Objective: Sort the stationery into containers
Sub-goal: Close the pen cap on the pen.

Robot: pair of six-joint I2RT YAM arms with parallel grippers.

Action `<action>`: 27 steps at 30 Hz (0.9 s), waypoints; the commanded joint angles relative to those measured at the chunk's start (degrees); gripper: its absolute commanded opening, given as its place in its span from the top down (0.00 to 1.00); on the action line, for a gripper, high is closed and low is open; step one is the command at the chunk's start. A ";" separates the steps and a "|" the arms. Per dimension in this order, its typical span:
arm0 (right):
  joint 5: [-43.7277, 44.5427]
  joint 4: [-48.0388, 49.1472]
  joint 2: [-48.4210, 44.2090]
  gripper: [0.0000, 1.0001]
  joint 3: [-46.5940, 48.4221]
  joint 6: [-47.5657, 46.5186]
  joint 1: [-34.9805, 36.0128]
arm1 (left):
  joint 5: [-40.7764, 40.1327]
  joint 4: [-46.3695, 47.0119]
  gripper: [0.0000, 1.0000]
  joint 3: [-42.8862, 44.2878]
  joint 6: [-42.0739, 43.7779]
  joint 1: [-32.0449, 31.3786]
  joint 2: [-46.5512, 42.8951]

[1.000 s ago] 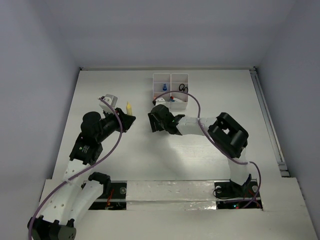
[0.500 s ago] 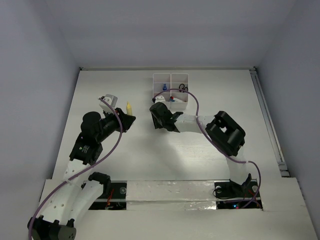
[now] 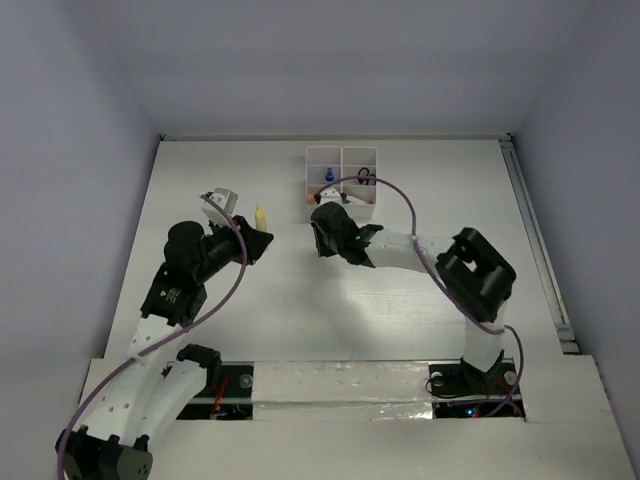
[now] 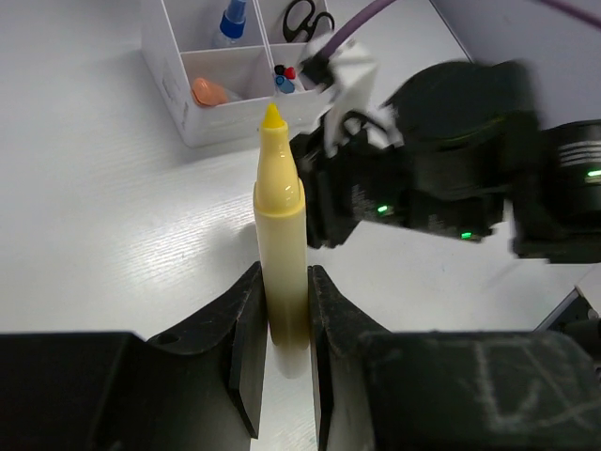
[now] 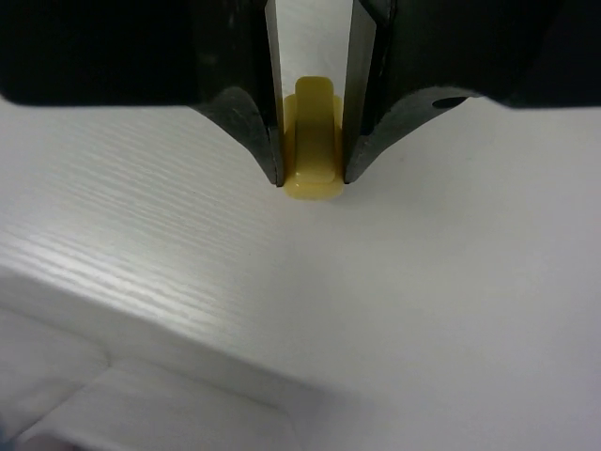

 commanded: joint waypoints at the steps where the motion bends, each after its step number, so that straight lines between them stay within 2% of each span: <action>1: -1.28 11.37 -12.59 0.97 -1.10 -0.14 -0.32 | 2.33 1.99 1.00 1.18 -0.07 0.37 1.78; 6: -4.70 22.17 -20.50 0.97 -0.75 1.27 -0.32 | 2.07 1.55 1.00 1.35 0.10 0.37 3.36; 13: -6.90 32.21 -18.42 0.97 4.60 1.88 3.45 | 2.95 1.81 1.00 1.27 0.19 0.37 4.24; 19: -8.66 36.52 -16.48 0.97 7.16 2.41 6.35 | 3.82 2.25 1.00 1.18 0.19 0.37 3.89; 27: -9.71 36.70 -13.75 0.97 8.65 2.50 8.20 | 5.41 3.04 1.00 1.00 0.02 0.37 3.45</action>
